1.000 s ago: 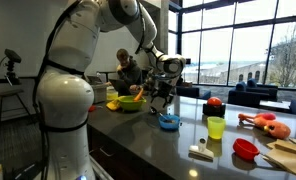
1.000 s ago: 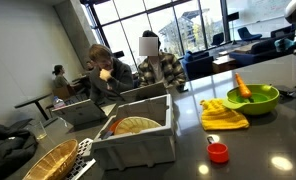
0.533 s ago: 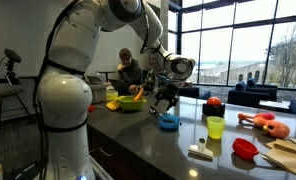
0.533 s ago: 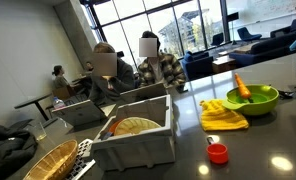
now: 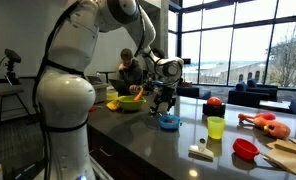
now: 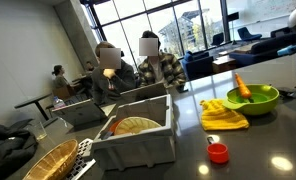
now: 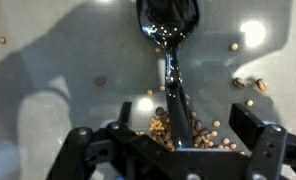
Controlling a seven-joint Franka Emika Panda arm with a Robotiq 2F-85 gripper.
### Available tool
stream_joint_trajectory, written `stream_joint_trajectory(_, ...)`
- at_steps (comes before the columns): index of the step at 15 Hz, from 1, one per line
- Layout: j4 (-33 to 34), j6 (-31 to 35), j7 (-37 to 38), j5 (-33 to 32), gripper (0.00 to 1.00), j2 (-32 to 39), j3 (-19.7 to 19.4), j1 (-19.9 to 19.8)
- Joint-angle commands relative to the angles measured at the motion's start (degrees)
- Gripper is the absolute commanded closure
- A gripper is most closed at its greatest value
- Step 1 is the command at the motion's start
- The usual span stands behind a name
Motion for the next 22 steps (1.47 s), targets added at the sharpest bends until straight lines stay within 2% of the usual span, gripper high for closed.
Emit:
stream_joint_trajectory(1,-5.53,5.29,2.79,-0.89,0.0,-2.62,0.01,1.31)
stream_joint_trajectory(6,-9.07,8.93,4.62,-1.06,0.0,-2.92,-0.23,1.65)
stream_joint_trajectory(12,-10.12,10.21,5.34,-1.13,0.0,-3.41,0.04,1.61)
stream_joint_trajectory(13,-10.08,10.35,5.29,-1.16,0.08,-3.33,0.08,1.61)
stream_joint_trajectory(14,-9.93,10.28,5.28,-1.17,0.26,-3.28,0.14,1.63)
stream_joint_trajectory(17,-9.74,10.83,5.3,-1.36,0.45,-3.35,0.2,1.7)
stream_joint_trajectory(22,-9.72,10.96,5.45,-1.42,0.88,-3.64,0.31,1.77)
